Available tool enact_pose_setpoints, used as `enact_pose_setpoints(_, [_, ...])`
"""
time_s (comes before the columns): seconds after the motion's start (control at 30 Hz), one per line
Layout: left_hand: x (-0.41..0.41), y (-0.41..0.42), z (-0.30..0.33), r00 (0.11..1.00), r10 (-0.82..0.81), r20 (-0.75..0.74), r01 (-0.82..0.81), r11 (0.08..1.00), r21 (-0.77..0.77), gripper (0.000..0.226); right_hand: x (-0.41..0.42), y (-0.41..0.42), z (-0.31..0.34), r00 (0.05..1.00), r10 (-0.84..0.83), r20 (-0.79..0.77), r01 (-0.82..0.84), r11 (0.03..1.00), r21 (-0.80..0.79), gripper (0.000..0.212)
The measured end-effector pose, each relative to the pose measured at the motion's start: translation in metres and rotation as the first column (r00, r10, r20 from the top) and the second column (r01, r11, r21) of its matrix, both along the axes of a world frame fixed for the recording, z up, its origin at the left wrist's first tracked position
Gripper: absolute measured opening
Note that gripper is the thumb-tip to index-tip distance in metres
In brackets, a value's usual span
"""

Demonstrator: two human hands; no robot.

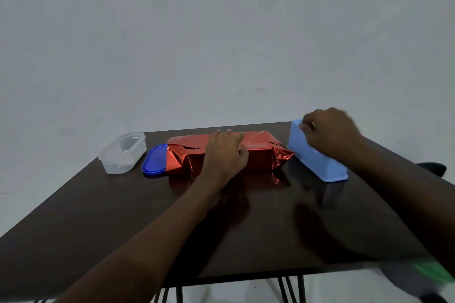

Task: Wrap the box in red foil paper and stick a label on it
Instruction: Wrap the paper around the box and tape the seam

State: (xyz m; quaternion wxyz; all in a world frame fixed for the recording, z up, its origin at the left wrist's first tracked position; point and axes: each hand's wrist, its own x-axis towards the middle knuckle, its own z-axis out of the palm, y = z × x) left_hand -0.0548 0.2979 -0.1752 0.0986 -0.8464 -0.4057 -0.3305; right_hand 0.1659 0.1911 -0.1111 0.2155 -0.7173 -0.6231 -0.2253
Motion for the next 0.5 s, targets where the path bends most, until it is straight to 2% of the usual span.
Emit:
enact_pose_setpoints(0.07, [0.014,-0.01,0.007,0.997,-0.04,0.067,0.035,0.997,0.071,0.042,0.024,-0.01,0.007,0.988,-0.156,0.024,0.155,0.987,0.041,0.032])
enact_pose_setpoints(0.13, [0.035,-0.016,0.01,0.988,-0.133,0.079,0.133,0.991,0.005,0.047,0.041,-0.017,0.01,0.968,-0.246,-0.058,0.242,0.968,-0.059,0.036])
enact_pose_setpoints(0.17, [0.049,-0.017,0.01,0.979,-0.192,0.075,0.197,0.978,-0.07,0.056,0.048,-0.019,0.009,0.957,-0.264,-0.124,0.248,0.96,-0.127,0.035])
enact_pose_setpoints(0.23, [0.08,-0.022,0.009,0.946,-0.317,0.066,0.324,0.915,-0.242,0.085,0.058,-0.024,0.007,0.921,-0.287,-0.263,0.226,0.944,-0.241,0.033])
enact_pose_setpoints(0.3, [0.107,-0.029,0.009,0.922,-0.385,0.03,0.374,0.871,-0.318,0.107,0.067,-0.024,0.005,0.881,-0.283,-0.379,0.189,0.945,-0.267,0.033])
enact_pose_setpoints(0.4, [0.136,-0.038,0.011,0.919,-0.392,-0.045,0.351,0.865,-0.358,0.12,0.079,-0.022,0.003,0.814,-0.254,-0.523,0.131,0.956,-0.261,0.036])
enact_pose_setpoints(0.5, [0.15,-0.037,0.011,0.916,-0.398,-0.042,0.351,0.848,-0.397,0.126,0.083,-0.017,0.002,0.721,-0.204,-0.662,0.026,0.963,-0.268,0.037])
